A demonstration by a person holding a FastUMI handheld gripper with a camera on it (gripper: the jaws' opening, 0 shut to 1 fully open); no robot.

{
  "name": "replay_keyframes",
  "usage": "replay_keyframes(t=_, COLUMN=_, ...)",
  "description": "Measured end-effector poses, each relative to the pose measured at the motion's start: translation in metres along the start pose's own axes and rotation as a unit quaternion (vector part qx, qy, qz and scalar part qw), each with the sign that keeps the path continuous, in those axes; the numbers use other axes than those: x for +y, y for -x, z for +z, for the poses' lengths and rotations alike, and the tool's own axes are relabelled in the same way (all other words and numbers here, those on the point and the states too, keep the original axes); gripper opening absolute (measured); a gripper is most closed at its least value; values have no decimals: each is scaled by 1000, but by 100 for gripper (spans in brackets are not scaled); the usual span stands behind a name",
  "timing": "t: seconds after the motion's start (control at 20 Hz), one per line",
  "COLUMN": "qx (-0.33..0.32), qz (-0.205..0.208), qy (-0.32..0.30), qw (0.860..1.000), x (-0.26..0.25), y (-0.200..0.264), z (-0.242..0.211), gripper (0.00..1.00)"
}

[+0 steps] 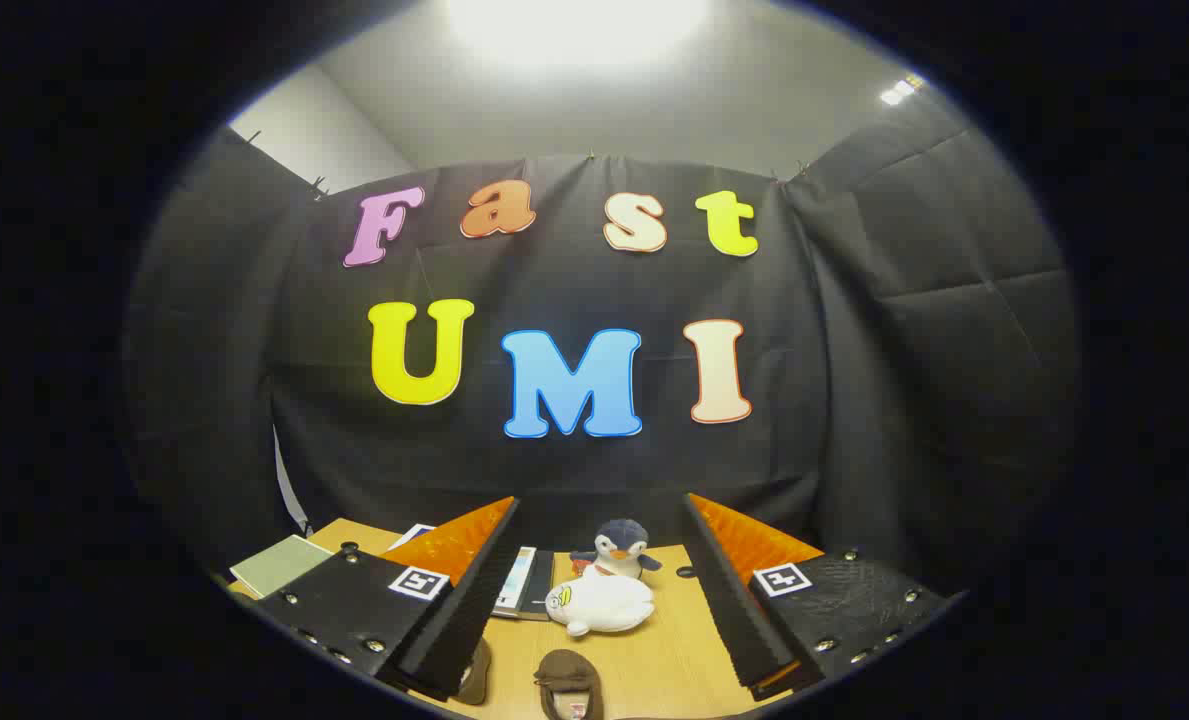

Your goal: Open the storage box then place both shoes into the box .Put the left shoe in first, then the right shoe, with the right side of both shoes facing outward in a uniform manner.

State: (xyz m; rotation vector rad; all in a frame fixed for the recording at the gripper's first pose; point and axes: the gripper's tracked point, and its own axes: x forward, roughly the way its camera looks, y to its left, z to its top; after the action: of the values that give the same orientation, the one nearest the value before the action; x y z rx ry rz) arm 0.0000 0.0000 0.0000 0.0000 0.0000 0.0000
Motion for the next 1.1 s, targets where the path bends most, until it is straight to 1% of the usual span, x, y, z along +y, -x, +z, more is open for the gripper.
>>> replay_keyframes(t=0.3, qx=6, qz=11, qy=3, qw=1000, x=27, y=12, z=-10, gripper=95)
replay_keyframes(t=0.45, qx=15, qz=7, qy=3, qw=1000, x=33, y=19, z=-21, gripper=95)
replay_keyframes(t=0.65, qx=14, qz=7, qy=9, qw=1000, x=31, y=22, z=-23, gripper=96)
replay_keyframes(t=0.85, qx=17, qz=29, qy=-5, qw=999, x=30, y=14, z=-26, gripper=95)
replay_keyframes(t=0.95, qx=12, qz=34, qy=-21, qw=999, x=25, y=4, z=-27, gripper=95)
replay_keyframes(t=1.1, qx=24, qz=47, qy=-38, qw=998, x=26, y=-12, z=-42, gripper=96)
